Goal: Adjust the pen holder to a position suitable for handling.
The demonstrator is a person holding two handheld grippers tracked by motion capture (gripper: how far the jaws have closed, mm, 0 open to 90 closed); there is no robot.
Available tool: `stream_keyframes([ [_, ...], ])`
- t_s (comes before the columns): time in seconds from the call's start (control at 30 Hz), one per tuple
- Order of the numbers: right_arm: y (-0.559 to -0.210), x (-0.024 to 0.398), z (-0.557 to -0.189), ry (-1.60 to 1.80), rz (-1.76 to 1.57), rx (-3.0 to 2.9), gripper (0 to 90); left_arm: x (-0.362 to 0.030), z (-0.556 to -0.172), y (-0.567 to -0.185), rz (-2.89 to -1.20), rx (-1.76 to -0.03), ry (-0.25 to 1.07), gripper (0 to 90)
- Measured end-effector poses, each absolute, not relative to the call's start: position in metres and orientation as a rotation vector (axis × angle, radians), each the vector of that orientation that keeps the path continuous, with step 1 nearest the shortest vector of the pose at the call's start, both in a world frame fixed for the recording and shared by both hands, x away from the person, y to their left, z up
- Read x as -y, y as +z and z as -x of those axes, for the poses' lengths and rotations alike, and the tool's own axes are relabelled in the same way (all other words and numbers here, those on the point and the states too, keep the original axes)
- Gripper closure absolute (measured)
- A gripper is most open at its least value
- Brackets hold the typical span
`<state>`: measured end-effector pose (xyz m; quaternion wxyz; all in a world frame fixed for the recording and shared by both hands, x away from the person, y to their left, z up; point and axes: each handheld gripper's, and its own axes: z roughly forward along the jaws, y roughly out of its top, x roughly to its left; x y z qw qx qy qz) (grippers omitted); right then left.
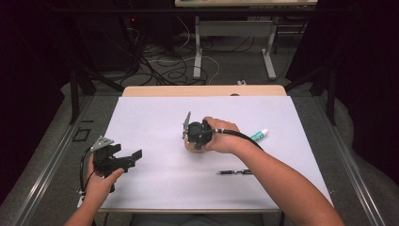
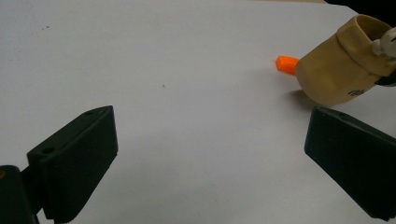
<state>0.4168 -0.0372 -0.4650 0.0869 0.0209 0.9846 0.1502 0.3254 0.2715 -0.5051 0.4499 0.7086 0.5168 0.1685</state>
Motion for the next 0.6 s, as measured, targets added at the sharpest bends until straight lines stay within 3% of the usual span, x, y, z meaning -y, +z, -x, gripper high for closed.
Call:
stream_keyframes([
  [0.6, -0.474, 0.021, -0.411, 0.419, -0.033, -2.995, 82.5, -0.272, -0.325, -0.505, -1.754, -1.275, 0.412, 2.8],
])
